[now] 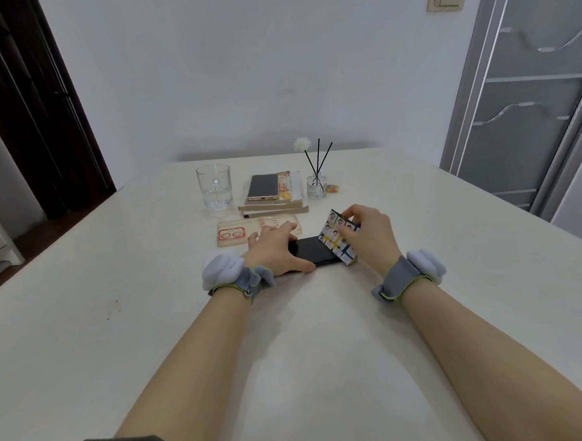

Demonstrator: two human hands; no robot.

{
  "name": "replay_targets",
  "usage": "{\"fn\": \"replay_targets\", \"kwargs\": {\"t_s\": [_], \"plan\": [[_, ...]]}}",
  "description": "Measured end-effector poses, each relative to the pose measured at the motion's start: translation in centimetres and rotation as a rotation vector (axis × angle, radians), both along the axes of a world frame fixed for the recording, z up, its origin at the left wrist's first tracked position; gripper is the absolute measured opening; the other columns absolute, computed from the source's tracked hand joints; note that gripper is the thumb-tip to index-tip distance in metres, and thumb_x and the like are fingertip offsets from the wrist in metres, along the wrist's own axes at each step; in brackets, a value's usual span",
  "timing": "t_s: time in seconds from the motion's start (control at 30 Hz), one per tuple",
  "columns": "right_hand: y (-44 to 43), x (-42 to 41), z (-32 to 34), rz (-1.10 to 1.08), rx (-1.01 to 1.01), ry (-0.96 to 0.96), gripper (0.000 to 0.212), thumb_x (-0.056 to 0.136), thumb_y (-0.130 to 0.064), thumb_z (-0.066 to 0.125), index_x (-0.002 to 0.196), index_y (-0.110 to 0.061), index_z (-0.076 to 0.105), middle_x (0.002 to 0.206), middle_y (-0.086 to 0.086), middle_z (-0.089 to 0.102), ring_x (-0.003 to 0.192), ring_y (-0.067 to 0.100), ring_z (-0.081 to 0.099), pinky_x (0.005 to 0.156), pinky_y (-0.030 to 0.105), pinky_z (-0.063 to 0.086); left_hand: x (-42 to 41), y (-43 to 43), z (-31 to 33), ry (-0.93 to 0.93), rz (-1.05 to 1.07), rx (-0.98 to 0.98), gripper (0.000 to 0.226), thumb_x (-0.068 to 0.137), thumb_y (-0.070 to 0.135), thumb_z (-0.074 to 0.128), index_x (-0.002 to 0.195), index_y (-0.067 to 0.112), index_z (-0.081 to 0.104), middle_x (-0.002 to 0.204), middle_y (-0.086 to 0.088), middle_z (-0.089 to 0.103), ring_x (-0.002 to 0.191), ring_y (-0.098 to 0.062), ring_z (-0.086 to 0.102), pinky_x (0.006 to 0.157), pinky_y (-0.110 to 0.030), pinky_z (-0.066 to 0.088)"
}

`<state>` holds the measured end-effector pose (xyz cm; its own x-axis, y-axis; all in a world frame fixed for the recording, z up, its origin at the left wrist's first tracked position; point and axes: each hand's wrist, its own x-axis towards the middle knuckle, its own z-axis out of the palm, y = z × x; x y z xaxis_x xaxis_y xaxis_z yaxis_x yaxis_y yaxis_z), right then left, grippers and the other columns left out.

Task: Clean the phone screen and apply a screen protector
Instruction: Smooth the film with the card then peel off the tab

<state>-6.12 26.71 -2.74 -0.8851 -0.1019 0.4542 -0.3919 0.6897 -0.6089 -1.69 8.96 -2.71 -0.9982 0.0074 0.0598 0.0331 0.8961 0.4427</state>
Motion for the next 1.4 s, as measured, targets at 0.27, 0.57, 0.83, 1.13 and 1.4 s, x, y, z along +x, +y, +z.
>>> {"fn": "replay_targets", "kwargs": {"t_s": [0.27, 0.57, 0.83, 1.13, 1.4], "plan": [[1.5, -0.4, 0.1, -0.106, -0.006, 0.109, 0.014, 0.090, -0.014, 0.054, 0.100, -0.008, 0.062, 0.073, 0.008, 0.059, 0.070, 0.026, 0.054, 0.060, 0.030, 0.038, -0.1, 0.0, -0.2, 0.005, -0.005, 0.006, 0.087, 0.072, 0.045, 0.073, 0.143, 0.024, 0.028, 0.134, 0.008, 0.052, 0.134, -0.018, 0.026, 0.114, -0.043, 0.013], [1.8, -0.9, -0.4, -0.128, 0.026, 0.055, 0.016, 0.089, -0.012, 0.054, 0.100, -0.008, 0.064, 0.086, 0.014, 0.066, 0.082, 0.029, 0.058, 0.065, 0.027, 0.035, 0.0, -0.1, 0.0, 0.000, -0.003, 0.009, 0.087, 0.072, 0.046, 0.073, 0.143, 0.024, 0.028, 0.134, 0.008, 0.052, 0.134, -0.019, 0.026, 0.114, -0.044, 0.013], [0.9, -0.1, 0.2, -0.022, -0.129, 0.148, 0.016, 0.085, -0.010, 0.056, 0.095, -0.016, 0.068, 0.092, 0.003, 0.071, 0.079, 0.018, 0.057, 0.067, 0.025, 0.042, 0.0, -0.2, -0.1, 0.004, 0.007, 0.007, 0.088, 0.071, 0.047, 0.073, 0.143, 0.024, 0.028, 0.134, 0.007, 0.051, 0.133, -0.019, 0.027, 0.114, -0.044, 0.014], [0.4, 1.4, 1.3, 0.181, 0.070, 0.003, 0.024, 0.073, -0.002, 0.058, 0.074, -0.019, 0.074, 0.079, -0.001, 0.074, 0.080, 0.015, 0.065, 0.073, 0.021, 0.047, 0.0, -0.4, -0.3, 0.006, 0.010, 0.018, 0.092, 0.069, 0.050, 0.073, 0.144, 0.023, 0.027, 0.134, 0.008, 0.052, 0.134, -0.020, 0.026, 0.114, -0.044, 0.013], [0.7, 1.5, 1.1, 0.120, 0.016, -0.021, 0.028, 0.069, 0.008, 0.050, 0.069, -0.011, 0.071, 0.073, 0.002, 0.068, 0.076, 0.017, 0.057, 0.065, 0.022, 0.039, 0.0, -0.4, -0.2, 0.006, 0.009, 0.026, 0.091, 0.070, 0.049, 0.073, 0.144, 0.023, 0.027, 0.133, 0.009, 0.052, 0.134, -0.019, 0.026, 0.114, -0.044, 0.014]]}}
